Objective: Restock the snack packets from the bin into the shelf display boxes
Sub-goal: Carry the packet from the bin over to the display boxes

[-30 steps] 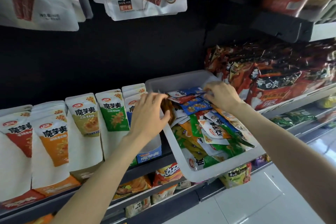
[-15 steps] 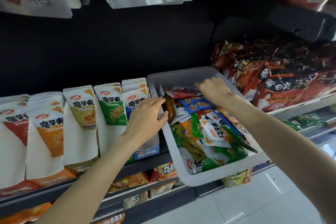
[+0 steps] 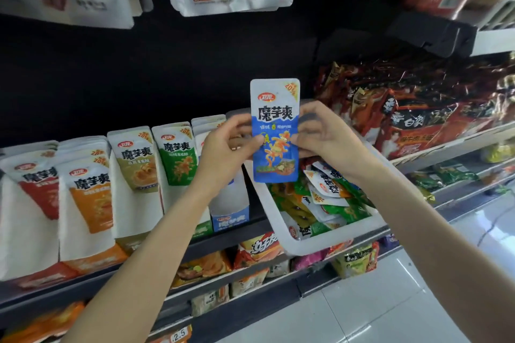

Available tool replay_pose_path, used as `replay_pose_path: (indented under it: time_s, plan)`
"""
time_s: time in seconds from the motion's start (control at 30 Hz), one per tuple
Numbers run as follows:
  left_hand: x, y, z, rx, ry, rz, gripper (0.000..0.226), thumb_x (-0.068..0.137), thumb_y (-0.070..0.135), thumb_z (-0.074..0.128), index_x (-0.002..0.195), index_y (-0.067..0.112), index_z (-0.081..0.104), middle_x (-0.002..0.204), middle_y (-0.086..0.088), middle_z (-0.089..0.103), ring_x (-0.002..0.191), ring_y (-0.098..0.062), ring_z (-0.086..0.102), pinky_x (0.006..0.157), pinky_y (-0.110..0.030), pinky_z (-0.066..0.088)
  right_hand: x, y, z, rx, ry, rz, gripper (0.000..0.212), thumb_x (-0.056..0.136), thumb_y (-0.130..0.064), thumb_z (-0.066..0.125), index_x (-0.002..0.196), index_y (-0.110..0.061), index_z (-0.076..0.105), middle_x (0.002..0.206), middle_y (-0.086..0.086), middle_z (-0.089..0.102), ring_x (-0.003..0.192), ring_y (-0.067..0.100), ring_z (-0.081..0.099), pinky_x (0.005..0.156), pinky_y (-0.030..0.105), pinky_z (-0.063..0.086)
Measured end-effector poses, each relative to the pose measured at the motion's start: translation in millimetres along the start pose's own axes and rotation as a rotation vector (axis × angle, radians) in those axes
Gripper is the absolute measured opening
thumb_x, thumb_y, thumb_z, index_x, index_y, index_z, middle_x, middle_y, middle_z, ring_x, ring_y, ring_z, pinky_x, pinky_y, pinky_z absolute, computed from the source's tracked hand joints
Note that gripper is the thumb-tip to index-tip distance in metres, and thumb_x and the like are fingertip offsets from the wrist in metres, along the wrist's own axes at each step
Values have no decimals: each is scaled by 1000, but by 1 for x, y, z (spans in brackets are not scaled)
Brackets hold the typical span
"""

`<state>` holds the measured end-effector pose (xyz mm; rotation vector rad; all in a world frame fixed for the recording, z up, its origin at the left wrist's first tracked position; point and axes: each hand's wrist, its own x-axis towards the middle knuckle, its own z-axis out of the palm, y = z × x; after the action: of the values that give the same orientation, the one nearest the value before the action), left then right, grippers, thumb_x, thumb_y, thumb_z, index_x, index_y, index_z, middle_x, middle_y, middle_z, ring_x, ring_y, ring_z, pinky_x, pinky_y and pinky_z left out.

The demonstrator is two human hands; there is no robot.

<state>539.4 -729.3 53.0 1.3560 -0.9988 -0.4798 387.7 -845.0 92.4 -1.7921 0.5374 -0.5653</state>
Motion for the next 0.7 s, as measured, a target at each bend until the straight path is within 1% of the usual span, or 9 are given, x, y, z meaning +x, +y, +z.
replay_pose_path:
  time_s: [0.03, 0.1, 0.17, 0.23, 0.33, 0.4, 0.5, 0.57, 0.7]
  plan:
    - [-4, -1, -6, 68, 38, 37, 26, 87, 10, 66, 103, 28, 57, 95, 13, 65, 80, -1, 65, 64, -21, 53, 2, -2, 8, -50, 30, -59, 32, 87, -6, 64, 113, -12, 46, 90, 9, 66, 85, 22, 68, 77, 39, 59]
    - [-12, 0, -20, 137, 104, 88, 27, 86, 9, 68, 103, 27, 56, 95, 14, 64, 80, 3, 63, 65, -18, 53, 8, -8, 21, -160, 85, -216, 44, 86, -13, 68, 122, -21, 44, 83, 3, 66, 77, 12, 68, 72, 28, 56]
    - [-19, 2, -34, 159, 144, 112, 30, 85, 9, 69, 99, 31, 54, 94, 14, 65, 82, 3, 63, 66, -18, 53, 13, -14, 33, -263, 108, -364, 65, 86, -14, 68, 136, -32, 32, 74, -3, 66, 69, 5, 67, 70, 19, 53]
    - [-24, 2, -47, 186, 159, 124, 32, 85, 10, 69, 96, 35, 52, 93, 18, 65, 82, 3, 63, 65, -20, 54, 18, -16, 44, -387, 116, -450, 76, 86, -15, 68, 143, -37, 23, 73, -6, 65, 68, 3, 66, 71, 20, 55]
    - [-28, -7, -58, 309, 153, 121, 27, 86, 14, 69, 101, 30, 53, 95, 23, 62, 87, 3, 63, 66, -24, 56, 24, -9, 58, -604, 130, -499, 61, 87, -18, 66, 139, -35, 37, 82, -6, 68, 71, 4, 66, 69, 31, 57]
    - [-29, -20, -61, 376, 148, 69, 26, 86, 18, 69, 103, 27, 52, 94, 23, 61, 81, 3, 65, 66, -31, 58, 27, 0, 63, -751, 147, -552, 46, 89, -21, 63, 131, -30, 47, 86, -3, 69, 74, 8, 66, 68, 38, 57]
    - [-27, -38, -63, 457, 159, -3, 25, 86, 27, 68, 106, 26, 53, 93, 15, 65, 76, 1, 65, 69, -37, 57, 33, 12, 70, -840, 148, -604, 35, 92, -20, 58, 125, -23, 50, 87, -1, 69, 76, 16, 67, 67, 39, 55]
    - [-25, -42, -66, 499, 186, 0, 28, 86, 30, 68, 110, 21, 56, 95, 11, 66, 77, 0, 65, 69, -34, 57, 39, 11, 74, -850, 129, -606, 33, 93, -18, 56, 125, -21, 50, 86, 0, 69, 76, 17, 66, 67, 37, 55]
    - [-25, -43, -76, 546, 227, 34, 24, 86, 27, 69, 106, 17, 60, 92, 11, 67, 75, 4, 63, 65, -18, 54, 51, 3, 84, -874, 79, -585, 34, 93, -18, 54, 127, -21, 48, 82, -5, 63, 71, 17, 63, 64, 31, 50]
